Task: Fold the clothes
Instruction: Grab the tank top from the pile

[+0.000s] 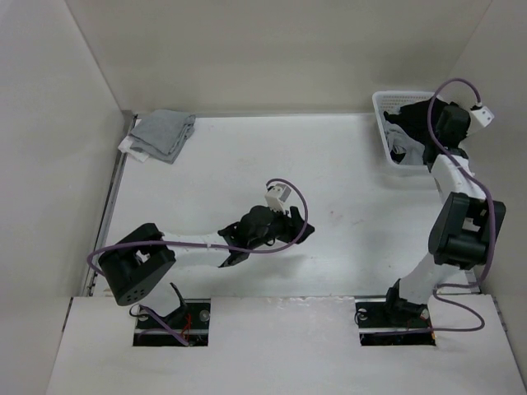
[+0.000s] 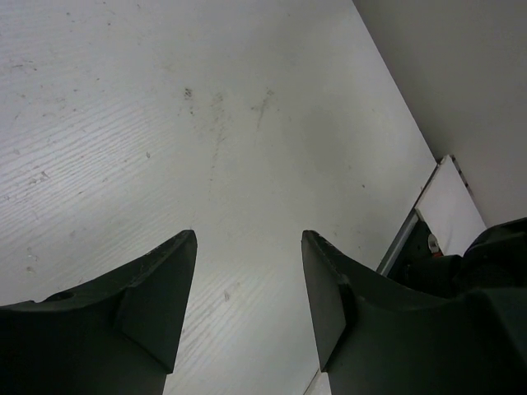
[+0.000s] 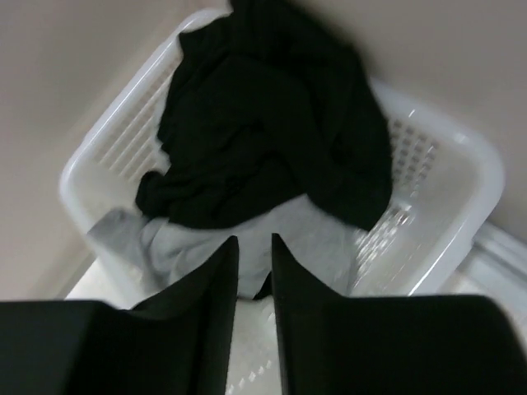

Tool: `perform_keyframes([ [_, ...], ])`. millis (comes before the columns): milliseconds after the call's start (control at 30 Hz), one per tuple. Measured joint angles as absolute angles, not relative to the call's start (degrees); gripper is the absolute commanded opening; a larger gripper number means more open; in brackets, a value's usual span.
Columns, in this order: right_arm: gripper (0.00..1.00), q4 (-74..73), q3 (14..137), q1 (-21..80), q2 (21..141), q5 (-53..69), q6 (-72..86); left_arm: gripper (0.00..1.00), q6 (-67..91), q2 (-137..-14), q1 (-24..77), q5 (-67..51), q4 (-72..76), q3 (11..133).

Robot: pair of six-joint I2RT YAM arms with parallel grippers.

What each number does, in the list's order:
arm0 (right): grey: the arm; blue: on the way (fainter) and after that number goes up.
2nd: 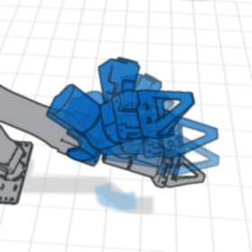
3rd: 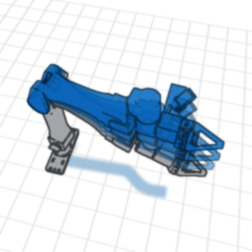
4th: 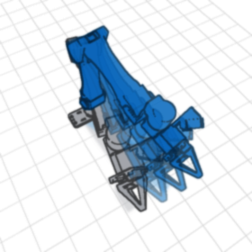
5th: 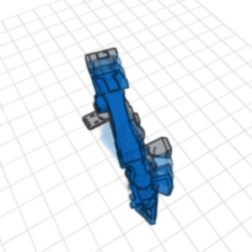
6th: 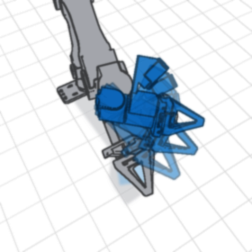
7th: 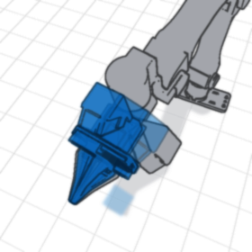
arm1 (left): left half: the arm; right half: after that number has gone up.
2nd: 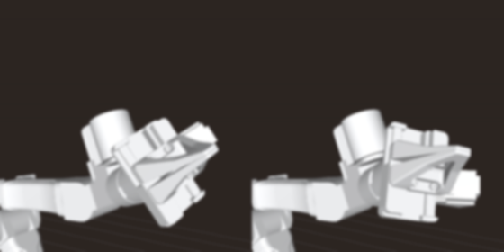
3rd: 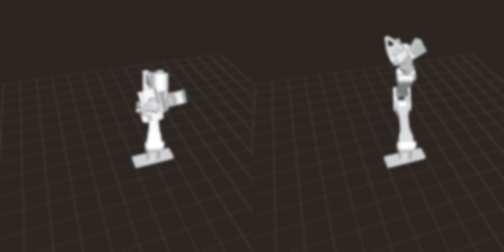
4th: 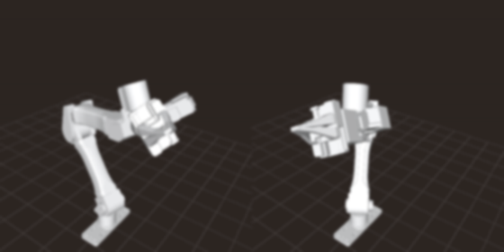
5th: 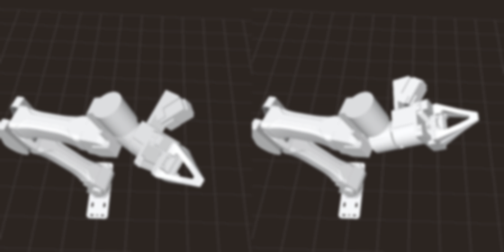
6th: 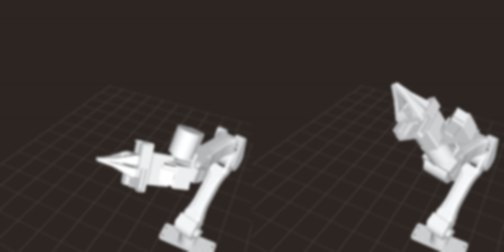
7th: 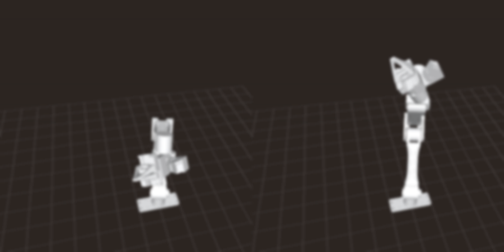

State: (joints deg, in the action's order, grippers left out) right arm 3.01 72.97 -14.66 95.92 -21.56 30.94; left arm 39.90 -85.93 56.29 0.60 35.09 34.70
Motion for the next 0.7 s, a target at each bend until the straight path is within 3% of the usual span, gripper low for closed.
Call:
perform_keyframes([
  [100,0.45,2.8,78.2,-17.7,101.2,-20.9,29.1,0.52,39.6,-86.5,55.7,-0.5,36.3,34.6],
  [300,0.53,1.1,88.4,-19.4,112.4,-17.8,26.5,0.53,39.6,-89.6,53.8,-1.6,38.2,34.6],
  [533,0.52,-1.5,95.9,-19.6,122.0,-13.5,25.9,0.53,40.6,-92.4,51.7,-3.5,39.1,34.6],
  [633,0.40,-2.2,97.6,-20.3,124.0,-12.5,26.2,0.53,41.5,-93.1,51.4,-4.5,40.6,34.6],
  [700,0.43,-2.2,98.3,-21.0,124.7,-11.9,26.7,0.53,42.0,-93.9,51.4,-5.3,41.4,34.6],
])
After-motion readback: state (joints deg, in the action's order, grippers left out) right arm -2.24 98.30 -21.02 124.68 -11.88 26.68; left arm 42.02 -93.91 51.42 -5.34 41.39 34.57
